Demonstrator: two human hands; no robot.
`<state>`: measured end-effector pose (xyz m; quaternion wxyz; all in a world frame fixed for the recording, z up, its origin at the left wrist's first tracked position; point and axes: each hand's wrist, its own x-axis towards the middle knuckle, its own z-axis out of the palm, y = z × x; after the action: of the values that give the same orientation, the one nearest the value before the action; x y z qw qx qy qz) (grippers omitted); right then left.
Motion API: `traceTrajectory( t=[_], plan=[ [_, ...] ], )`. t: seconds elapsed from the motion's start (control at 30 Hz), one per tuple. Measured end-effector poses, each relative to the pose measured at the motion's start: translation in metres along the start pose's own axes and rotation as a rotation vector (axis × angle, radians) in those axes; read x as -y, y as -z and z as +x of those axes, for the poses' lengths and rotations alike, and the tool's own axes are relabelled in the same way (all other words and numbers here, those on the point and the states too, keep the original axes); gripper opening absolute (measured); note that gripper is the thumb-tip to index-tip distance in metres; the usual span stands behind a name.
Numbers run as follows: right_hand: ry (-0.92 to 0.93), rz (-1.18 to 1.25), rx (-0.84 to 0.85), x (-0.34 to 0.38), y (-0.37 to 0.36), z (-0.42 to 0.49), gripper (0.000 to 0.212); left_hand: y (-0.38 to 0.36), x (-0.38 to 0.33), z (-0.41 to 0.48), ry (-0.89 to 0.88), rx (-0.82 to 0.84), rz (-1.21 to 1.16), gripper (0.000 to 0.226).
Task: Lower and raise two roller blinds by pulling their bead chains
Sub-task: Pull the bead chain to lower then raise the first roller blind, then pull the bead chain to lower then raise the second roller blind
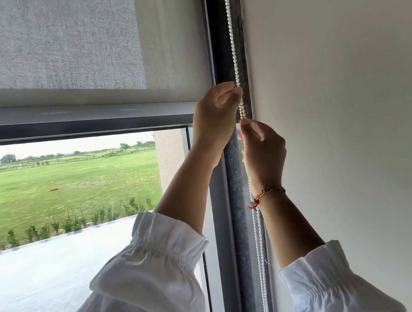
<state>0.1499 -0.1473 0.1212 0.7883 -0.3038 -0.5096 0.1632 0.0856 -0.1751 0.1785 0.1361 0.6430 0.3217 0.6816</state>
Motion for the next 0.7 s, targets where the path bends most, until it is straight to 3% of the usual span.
traceTrajectory(
  t=[0.1,0.17,0.23,0.37,0.5,0.6,0.7],
  plan=[
    [-0.017,-0.153,-0.145,0.01,-0.012,-0.019,0.032,0.024,0.003,-0.015,-0.016,-0.04,0.112,0.028],
    [0.07,-0.202,-0.243,0.019,-0.027,-0.044,0.034,0.05,0.005,-0.029,-0.043,-0.075,0.154,0.026],
    [0.16,-0.169,-0.226,0.027,-0.052,-0.079,0.031,0.091,0.006,-0.049,-0.071,-0.127,0.174,0.022],
    [0.147,-0.113,0.077,0.042,-0.127,-0.177,0.025,0.21,-0.003,-0.106,-0.181,-0.261,0.371,0.021],
    [0.252,-0.164,0.374,0.08,-0.218,-0.311,0.031,0.375,-0.035,-0.186,-0.249,-0.296,0.918,0.024],
    [0.371,-0.11,0.583,0.139,-0.291,-0.427,0.036,0.512,-0.081,-0.253,-0.083,-0.277,1.334,0.024],
    [0.362,0.013,0.764,0.209,-0.347,-0.537,0.039,0.624,-0.13,-0.322,0.09,-0.34,1.577,0.024]
  ],
)
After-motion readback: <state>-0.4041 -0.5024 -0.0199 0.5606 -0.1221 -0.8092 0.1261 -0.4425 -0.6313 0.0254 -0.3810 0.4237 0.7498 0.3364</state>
